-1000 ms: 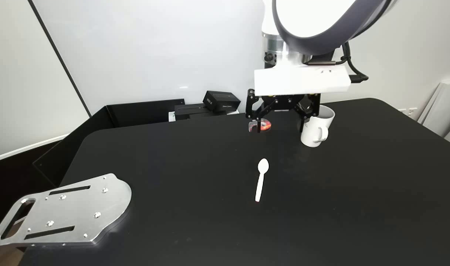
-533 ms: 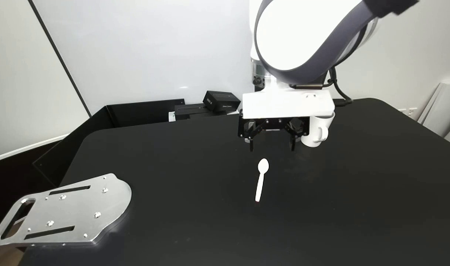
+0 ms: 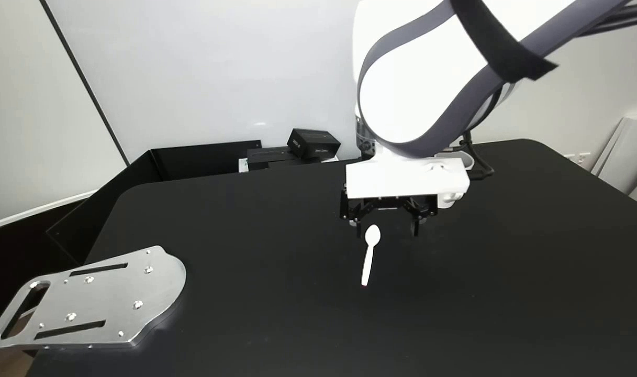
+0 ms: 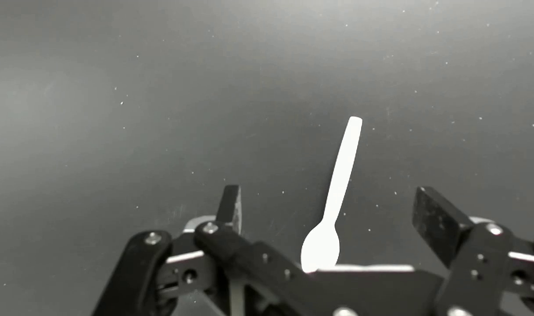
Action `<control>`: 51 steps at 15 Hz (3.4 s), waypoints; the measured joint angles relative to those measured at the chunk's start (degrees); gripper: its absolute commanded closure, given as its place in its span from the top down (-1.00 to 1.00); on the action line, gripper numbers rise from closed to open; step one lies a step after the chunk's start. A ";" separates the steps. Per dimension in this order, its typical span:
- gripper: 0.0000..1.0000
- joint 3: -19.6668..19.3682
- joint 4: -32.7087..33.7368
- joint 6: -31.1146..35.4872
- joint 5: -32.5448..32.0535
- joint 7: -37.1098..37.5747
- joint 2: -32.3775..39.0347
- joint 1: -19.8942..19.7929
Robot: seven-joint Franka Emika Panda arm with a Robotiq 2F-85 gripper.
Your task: Put the spoon in the cup
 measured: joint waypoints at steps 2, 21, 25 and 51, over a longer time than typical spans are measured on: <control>1.00 0.08 -0.09 0.00 0.37 -1.57 0.42 0.00; 1.00 -3.61 0.94 9.77 2.03 6.52 6.98 4.89; 1.00 -6.25 2.26 11.64 1.83 11.80 9.09 8.01; -0.21 -8.08 3.81 12.93 1.58 14.20 12.34 9.43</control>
